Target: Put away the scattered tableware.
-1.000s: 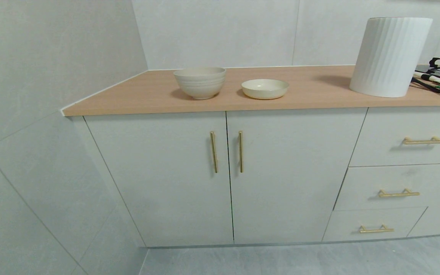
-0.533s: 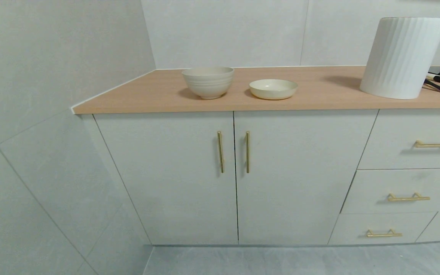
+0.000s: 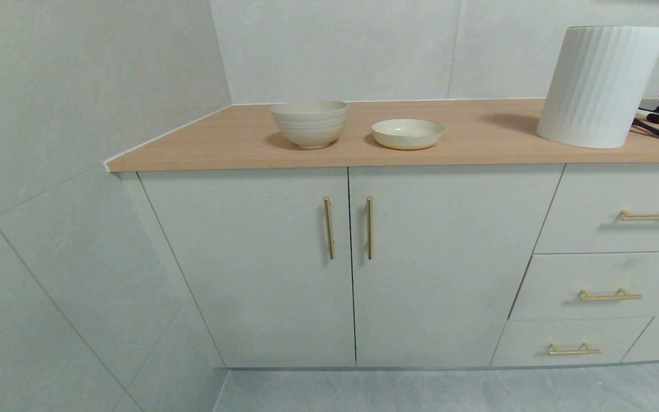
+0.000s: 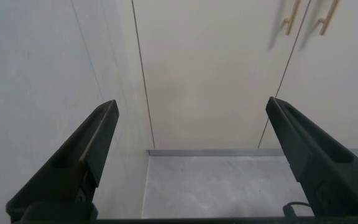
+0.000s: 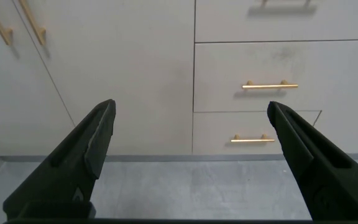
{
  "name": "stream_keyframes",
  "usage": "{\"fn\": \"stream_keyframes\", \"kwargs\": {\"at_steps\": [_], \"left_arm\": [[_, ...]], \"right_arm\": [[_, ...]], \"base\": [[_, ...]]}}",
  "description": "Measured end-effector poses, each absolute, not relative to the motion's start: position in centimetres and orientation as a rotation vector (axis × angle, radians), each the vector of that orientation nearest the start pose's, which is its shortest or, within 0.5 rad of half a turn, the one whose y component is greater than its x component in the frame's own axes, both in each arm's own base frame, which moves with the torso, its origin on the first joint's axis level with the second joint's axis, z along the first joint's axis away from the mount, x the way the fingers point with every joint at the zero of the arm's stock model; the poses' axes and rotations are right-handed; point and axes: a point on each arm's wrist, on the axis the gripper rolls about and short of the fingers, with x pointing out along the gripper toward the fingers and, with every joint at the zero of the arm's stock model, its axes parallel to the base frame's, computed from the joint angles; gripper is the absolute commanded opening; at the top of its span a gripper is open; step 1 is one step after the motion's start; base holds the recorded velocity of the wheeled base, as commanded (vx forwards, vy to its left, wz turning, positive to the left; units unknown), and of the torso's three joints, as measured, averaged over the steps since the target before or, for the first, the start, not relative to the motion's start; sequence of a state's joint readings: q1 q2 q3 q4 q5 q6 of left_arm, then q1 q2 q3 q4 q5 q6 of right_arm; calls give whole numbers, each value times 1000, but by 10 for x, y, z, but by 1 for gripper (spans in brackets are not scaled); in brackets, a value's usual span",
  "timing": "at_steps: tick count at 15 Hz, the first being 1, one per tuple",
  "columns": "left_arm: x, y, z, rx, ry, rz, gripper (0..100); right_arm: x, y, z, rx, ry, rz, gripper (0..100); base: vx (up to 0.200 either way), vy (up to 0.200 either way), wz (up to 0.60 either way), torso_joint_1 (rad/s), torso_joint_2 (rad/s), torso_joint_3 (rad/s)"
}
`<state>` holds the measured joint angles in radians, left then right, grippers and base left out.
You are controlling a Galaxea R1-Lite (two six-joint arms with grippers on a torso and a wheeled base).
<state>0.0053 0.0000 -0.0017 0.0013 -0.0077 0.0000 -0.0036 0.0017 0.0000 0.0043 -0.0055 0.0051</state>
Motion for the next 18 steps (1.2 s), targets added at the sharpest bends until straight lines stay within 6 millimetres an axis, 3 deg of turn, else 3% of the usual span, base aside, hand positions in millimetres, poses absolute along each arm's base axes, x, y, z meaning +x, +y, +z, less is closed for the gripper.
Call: {"fn": "stream_keyframes", "kwargs": {"at_steps": [10, 16, 18], "left_arm": [[-23, 0, 76, 0, 0, -1, 100], [-23, 0, 76, 0, 0, -2, 100], [-23, 0, 76, 0, 0, -2, 100]], "right_arm": [[-23, 0, 75, 6, 6, -9, 100], [-23, 0, 75, 5, 6, -9, 100], [-23, 0, 75, 5, 6, -8, 100]], "base": [[0, 0, 0, 0, 0, 0], [200, 0, 0, 0, 6, 4], [0, 0, 0, 0, 0, 0]]}}
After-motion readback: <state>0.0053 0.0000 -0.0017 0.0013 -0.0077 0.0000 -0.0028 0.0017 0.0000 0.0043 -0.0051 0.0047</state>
